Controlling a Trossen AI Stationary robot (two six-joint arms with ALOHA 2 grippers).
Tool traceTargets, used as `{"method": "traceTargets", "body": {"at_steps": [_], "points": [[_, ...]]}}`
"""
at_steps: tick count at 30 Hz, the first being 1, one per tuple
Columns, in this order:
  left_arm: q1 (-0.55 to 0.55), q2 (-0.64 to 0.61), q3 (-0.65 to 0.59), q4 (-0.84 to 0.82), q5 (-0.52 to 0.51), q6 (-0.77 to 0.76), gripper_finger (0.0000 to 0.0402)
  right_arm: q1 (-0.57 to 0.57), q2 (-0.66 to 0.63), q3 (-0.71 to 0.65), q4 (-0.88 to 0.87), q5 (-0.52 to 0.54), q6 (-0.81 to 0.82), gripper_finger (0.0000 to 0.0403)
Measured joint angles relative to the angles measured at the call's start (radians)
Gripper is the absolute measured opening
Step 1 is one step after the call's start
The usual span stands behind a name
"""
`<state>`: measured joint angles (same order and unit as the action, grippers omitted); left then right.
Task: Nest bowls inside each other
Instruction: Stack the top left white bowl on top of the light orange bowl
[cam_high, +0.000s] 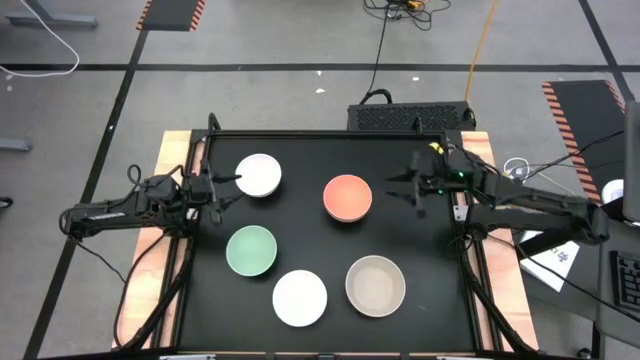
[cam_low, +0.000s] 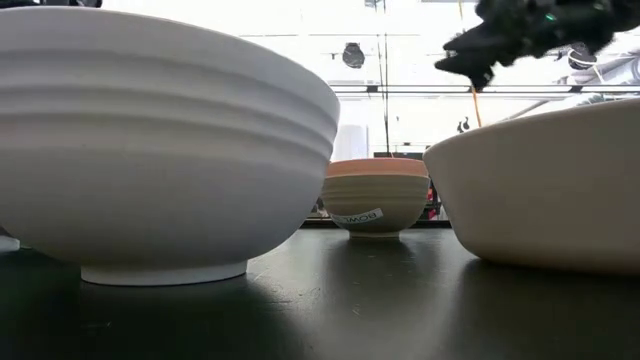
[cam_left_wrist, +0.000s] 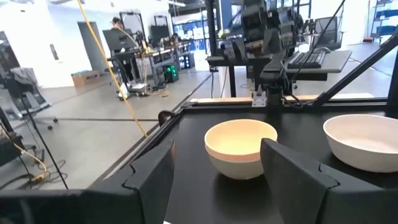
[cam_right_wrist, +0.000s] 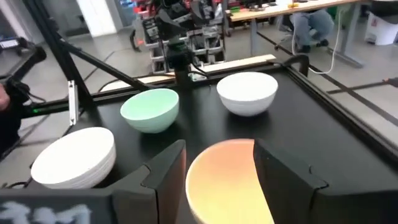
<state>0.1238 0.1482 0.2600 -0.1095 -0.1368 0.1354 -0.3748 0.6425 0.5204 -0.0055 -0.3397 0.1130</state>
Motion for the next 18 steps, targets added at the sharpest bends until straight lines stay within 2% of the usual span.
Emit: {"method": "traceTargets", "body": {"at_steps": [8, 13, 18], "points": [[0.000, 0.000, 0.000, 0.044, 0.000, 0.020, 0.0239, 0.000, -0.224, -0.172, -0.002, 0.012, 0.058, 0.0180], [0.000, 0.000, 0.000, 0.047, -0.001, 0.017, 0.0239, -0.001, -0.329, -0.234, -0.075, 0.148, 0.030, 0.0180], [0.000, 0.000, 0.000, 0.047, -0.001, 0.013, 0.0239, -0.012, -0.361, -0.247, -0.133, 0.279, -0.031, 0.0180]]}}
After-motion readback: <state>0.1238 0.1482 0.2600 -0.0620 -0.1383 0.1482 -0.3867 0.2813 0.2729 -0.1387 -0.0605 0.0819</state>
